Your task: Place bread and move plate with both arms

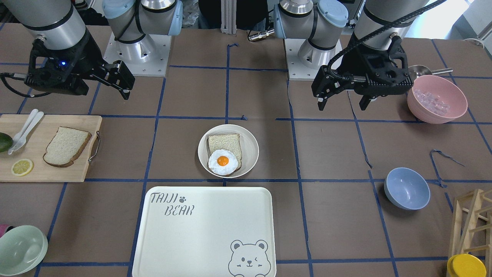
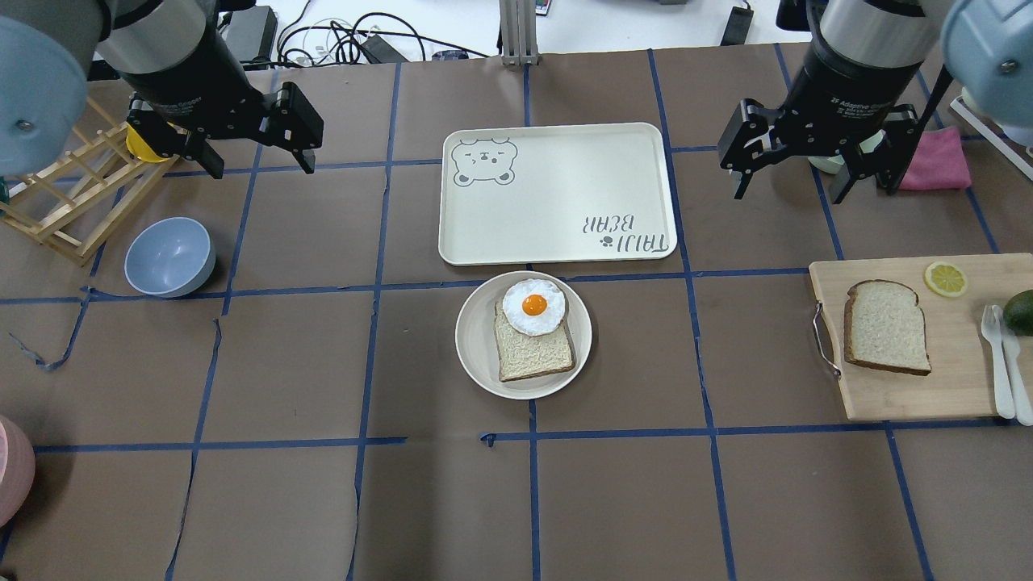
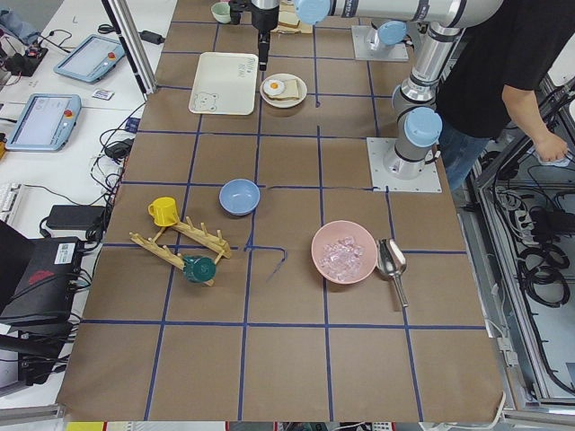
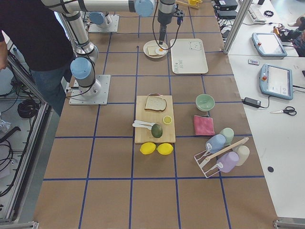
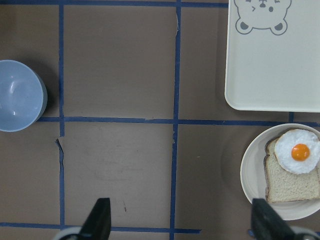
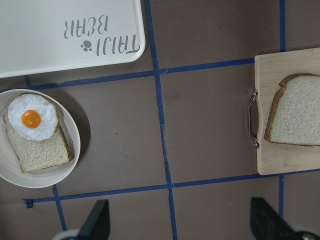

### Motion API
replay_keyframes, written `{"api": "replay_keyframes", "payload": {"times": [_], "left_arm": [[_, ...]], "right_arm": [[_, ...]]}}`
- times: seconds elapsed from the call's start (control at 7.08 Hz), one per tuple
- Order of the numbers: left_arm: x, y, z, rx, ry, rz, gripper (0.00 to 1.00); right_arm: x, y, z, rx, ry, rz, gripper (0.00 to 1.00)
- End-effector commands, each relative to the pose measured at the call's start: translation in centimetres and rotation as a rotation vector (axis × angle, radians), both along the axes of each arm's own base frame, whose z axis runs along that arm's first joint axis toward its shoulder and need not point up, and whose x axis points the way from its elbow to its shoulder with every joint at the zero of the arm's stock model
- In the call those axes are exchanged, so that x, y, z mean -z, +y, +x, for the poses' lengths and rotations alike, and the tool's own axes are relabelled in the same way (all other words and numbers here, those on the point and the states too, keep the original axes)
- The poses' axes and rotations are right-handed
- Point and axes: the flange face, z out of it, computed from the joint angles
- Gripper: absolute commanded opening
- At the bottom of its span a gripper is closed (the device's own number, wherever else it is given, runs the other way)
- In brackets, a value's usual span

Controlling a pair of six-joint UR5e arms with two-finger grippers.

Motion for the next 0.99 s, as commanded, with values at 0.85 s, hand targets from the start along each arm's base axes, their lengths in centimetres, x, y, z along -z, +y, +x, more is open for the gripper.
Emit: {"api": "replay_keyframes", "payload": {"times": [0.85], "left_arm": [[0.06, 0.01, 0.0, 0.0, 0.0, 0.001, 1.0]], "right_arm": [[0.7, 0.2, -0.08, 0.003, 0.0, 0.017, 1.0]]}}
